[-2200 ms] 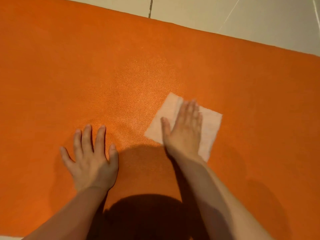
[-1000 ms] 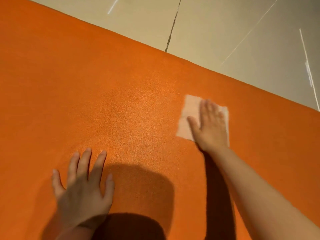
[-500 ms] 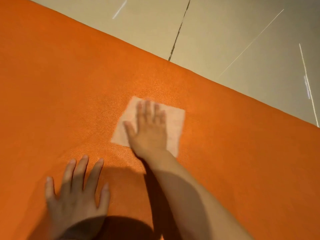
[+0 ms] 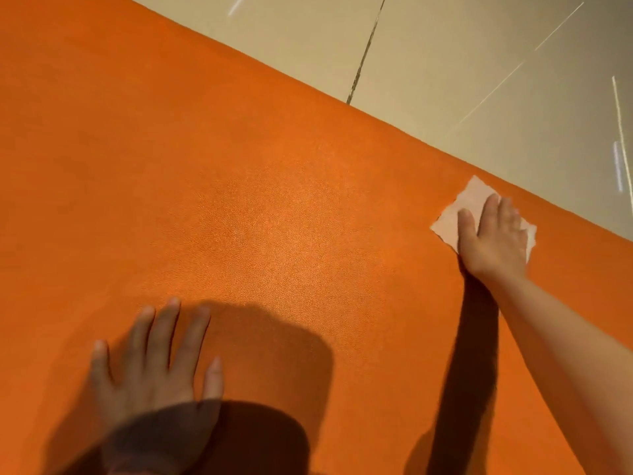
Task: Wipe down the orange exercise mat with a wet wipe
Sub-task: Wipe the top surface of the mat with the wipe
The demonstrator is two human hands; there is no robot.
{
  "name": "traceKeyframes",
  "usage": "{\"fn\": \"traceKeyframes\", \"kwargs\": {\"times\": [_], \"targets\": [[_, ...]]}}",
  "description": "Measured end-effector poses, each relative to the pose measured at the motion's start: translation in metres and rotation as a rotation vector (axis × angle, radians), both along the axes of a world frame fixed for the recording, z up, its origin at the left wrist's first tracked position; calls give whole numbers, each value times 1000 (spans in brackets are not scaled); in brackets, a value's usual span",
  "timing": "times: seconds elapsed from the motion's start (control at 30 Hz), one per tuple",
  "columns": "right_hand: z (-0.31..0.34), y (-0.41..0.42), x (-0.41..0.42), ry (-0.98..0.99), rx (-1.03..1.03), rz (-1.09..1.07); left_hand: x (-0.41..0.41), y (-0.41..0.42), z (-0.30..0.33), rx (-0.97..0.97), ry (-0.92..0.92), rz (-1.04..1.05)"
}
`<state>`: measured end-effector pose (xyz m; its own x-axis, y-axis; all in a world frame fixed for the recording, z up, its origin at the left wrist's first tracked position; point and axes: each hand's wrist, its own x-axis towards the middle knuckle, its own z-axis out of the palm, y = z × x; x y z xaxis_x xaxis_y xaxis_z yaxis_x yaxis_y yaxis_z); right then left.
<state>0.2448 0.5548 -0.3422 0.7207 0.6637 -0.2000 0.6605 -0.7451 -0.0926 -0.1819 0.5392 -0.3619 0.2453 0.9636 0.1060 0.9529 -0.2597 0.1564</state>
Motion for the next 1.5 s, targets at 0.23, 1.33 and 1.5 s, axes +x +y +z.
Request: {"fn": "traceKeyframes", "kwargs": {"times": [0.23, 1.33, 1.5], "targets": [[-4, 113, -100, 84, 13, 208, -3, 0, -3, 70, 5, -35], [-2, 112, -68, -251, 181, 270, 0, 1, 4, -17, -15, -59], [26, 103, -96, -24, 336, 258, 1, 0, 3, 3, -15, -60]]}}
